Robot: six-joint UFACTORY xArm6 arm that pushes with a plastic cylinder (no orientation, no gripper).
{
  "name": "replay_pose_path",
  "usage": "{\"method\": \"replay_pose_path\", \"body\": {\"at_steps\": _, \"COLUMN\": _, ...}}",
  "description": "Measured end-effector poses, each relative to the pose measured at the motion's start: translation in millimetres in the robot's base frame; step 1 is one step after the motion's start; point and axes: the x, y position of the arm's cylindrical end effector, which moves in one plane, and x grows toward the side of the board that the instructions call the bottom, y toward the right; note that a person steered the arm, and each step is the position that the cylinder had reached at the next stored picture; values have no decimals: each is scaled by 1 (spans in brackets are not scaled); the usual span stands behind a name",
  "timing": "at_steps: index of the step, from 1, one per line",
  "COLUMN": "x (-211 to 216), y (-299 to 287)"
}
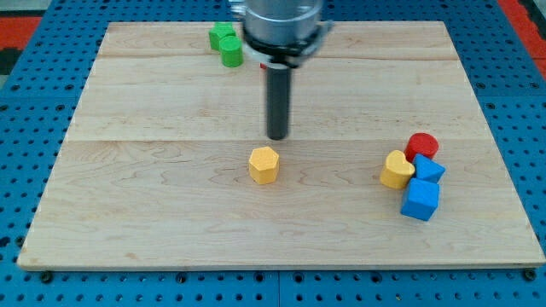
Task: Move the yellow hexagon closer to the yellow heart
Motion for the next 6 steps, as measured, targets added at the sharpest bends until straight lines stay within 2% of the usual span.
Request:
{"method": "replay_pose_path", "body": {"at_steps": 1, "x": 48, "y": -26}}
{"method": "replay_pose_path", "body": {"at_steps": 2, "x": 72, "y": 44}}
{"method": "replay_pose_path", "body": {"at_steps": 3, "x": 95, "y": 20}}
{"method": "replay_pose_path", "body": {"at_steps": 4, "x": 116, "y": 57}}
{"method": "replay_pose_path", "body": {"at_steps": 5, "x": 115, "y": 110}}
{"method": "replay_pose_path", "body": {"at_steps": 6, "x": 126, "y": 25}}
